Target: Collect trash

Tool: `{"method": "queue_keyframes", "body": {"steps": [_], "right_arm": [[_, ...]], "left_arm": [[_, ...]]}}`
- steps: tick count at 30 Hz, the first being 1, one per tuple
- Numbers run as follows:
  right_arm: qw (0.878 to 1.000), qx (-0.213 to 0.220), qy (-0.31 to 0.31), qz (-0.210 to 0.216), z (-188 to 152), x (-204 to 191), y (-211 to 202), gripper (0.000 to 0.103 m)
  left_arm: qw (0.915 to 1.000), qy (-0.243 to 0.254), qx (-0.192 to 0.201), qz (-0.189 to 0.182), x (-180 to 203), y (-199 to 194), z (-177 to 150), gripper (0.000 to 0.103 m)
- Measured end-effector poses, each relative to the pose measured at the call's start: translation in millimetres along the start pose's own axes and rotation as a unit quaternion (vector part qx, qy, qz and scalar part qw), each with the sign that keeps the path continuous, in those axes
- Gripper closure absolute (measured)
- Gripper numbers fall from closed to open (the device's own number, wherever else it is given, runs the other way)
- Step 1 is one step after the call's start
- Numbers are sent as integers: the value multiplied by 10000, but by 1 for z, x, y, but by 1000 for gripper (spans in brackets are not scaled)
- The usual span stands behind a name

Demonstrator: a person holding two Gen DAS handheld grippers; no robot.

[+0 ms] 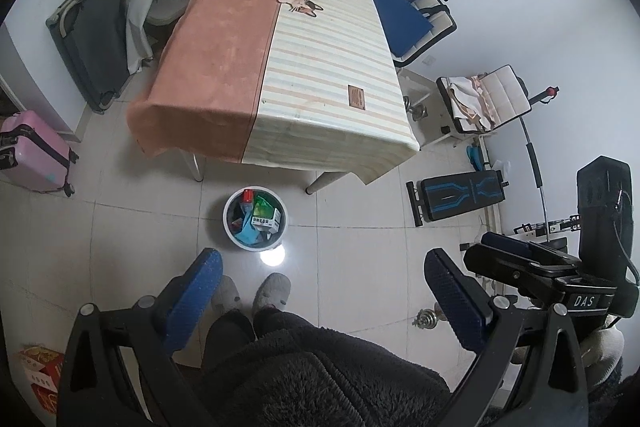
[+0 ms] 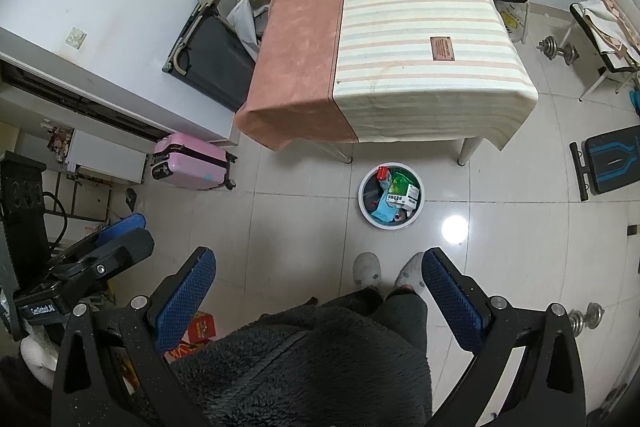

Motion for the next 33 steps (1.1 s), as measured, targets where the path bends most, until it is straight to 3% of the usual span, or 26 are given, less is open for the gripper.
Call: {"method": "queue_keyframes", "body": {"steps": [33], "right_arm": [[9999,121,93,62,8,11,-13,0]], "left_arm": [[9997,235,23,-63,7,1,9,0]]}}
Point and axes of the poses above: each gripper's, at about its wrist camera, not at the fingertips, and y roughly the way its jaws point, x to its right, z to its top, the point moved 6 cm from there along y, roughly the way its jaws point, and after that the axes turned 12 degrees about z, right-handed, at the moved point
